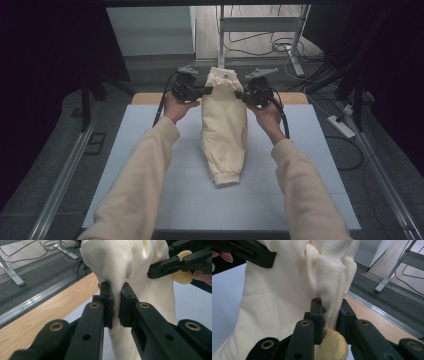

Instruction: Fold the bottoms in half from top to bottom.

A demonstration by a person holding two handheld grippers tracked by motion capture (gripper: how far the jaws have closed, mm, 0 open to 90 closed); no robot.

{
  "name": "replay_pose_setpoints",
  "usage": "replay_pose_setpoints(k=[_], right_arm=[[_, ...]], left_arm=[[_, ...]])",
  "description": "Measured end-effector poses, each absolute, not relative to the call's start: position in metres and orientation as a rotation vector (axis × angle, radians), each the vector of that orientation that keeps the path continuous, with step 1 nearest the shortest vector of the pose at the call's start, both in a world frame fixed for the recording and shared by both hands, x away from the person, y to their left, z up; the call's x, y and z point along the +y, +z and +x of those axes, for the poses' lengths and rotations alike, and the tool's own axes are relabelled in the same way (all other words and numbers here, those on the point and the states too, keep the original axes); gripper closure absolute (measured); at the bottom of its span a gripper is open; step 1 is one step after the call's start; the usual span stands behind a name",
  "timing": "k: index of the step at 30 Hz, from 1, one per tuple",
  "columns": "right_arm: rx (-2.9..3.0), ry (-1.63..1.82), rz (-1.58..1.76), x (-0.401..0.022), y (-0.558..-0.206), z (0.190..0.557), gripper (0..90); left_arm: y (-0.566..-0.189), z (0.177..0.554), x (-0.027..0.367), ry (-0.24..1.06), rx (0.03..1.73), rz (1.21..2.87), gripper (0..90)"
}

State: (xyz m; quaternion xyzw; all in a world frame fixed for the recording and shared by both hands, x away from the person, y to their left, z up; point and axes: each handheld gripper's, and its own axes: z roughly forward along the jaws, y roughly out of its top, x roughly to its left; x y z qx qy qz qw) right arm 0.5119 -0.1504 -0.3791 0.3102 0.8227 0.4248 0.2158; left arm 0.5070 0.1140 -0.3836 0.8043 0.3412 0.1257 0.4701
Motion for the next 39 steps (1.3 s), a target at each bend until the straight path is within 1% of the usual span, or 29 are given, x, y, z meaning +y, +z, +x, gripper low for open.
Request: replay_pose_setpoints(k=[6,19,23,34,39], right_arm=[[2.294,1.175,0.883,-0.154,-0.393,0.508,77.1],[2.318,1.162,0.874,-0.159,-0.404,0.504,77.0],[2.318,1.159,0.878,-0.158,-0.408,0.507,77.1],[2.216,1.161,0.849,-0.143,-0.378,0.524,77.7],[2.229,1.166,0.857,-0.142,-0.378,0.522,77.6]], left_arm=[[-0.394,0.502,0.110,0.298,0.842,1.992,82.7],[-0.408,0.497,0.107,0.281,0.838,1.999,82.7],[-0.408,0.499,0.107,0.298,0.842,1.997,82.8],[-0.375,0.517,0.119,0.374,0.850,1.965,83.1],[-0.379,0.513,0.119,0.354,0.842,1.972,83.0]])
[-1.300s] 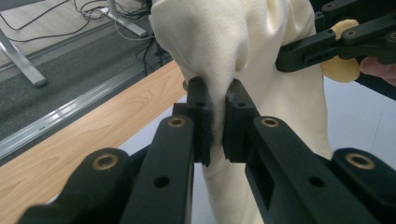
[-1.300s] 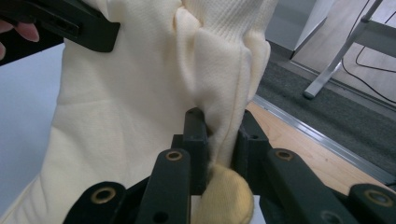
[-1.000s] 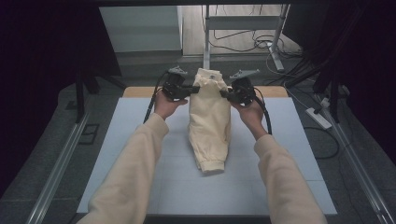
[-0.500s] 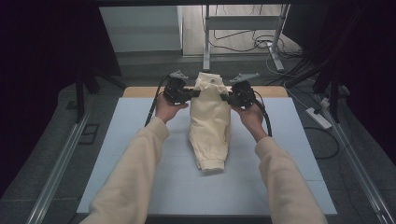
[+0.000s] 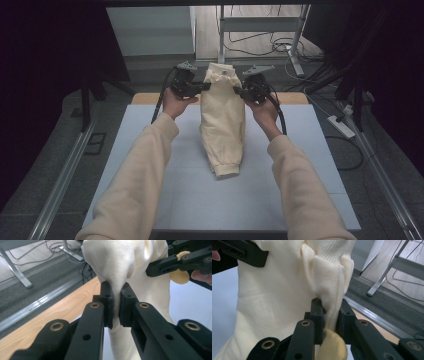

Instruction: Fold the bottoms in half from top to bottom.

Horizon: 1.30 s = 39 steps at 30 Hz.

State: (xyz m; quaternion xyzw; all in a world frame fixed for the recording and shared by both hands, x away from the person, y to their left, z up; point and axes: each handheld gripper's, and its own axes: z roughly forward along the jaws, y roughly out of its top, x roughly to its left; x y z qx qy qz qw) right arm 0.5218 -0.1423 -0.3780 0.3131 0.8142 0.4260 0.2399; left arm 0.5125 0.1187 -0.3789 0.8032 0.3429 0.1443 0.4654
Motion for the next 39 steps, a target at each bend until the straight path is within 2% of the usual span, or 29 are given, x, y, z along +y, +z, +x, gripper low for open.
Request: replay_pose_setpoints(k=[39], right_arm=[[2.363,1.162,0.880,-0.163,-0.440,0.498,76.8]], left_arm=[[-0.445,0.482,0.108,0.222,0.843,1.994,82.7]])
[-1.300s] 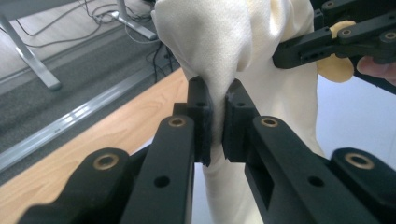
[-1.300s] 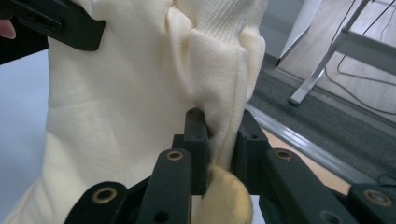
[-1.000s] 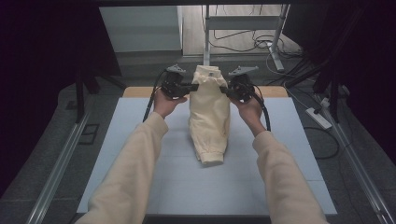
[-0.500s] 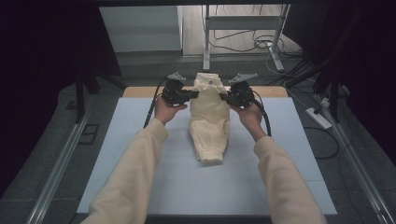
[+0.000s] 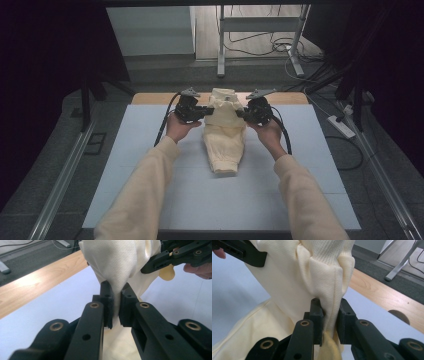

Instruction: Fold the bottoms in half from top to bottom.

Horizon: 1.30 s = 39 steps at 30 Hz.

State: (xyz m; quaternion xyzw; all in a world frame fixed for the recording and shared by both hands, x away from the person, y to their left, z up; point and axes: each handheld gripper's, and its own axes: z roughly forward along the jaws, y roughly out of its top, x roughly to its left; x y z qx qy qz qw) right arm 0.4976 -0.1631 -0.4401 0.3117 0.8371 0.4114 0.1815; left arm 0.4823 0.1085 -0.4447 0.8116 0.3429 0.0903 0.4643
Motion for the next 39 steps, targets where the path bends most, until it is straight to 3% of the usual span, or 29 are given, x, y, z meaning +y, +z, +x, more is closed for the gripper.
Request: replay_pose_setpoints(k=[39], right_arm=[[2.438,1.149,0.878,-0.167,-0.475,0.465,75.4]], left_arm=[[-0.480,0.446,0.108,0.169,0.817,2.029,81.7]])
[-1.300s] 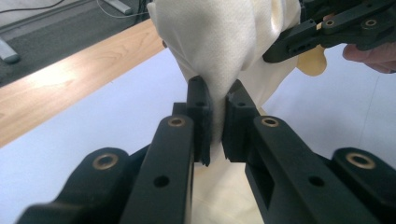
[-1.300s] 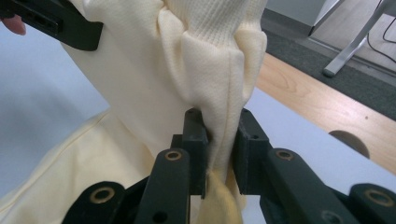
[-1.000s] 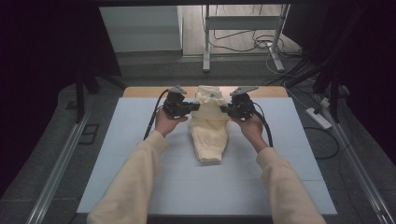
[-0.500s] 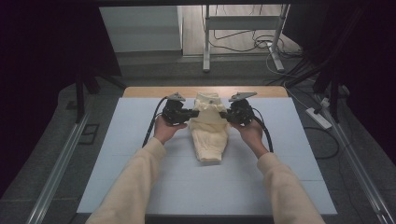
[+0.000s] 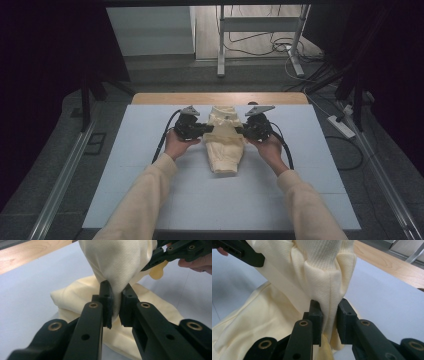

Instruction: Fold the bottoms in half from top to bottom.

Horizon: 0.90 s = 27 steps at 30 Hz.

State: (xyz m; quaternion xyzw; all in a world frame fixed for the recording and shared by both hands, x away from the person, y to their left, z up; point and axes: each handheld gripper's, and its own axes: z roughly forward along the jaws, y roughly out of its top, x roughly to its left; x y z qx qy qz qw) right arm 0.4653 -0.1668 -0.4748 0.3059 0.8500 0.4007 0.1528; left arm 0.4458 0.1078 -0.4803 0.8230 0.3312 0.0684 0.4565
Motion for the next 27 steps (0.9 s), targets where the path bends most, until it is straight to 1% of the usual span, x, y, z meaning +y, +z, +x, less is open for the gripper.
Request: replay_pose_setpoints(k=[27], right_arm=[[2.481,1.141,0.860,-0.168,-0.493,0.447,73.9]], left_arm=[[-0.501,0.430,0.110,0.139,0.801,2.062,78.5]])
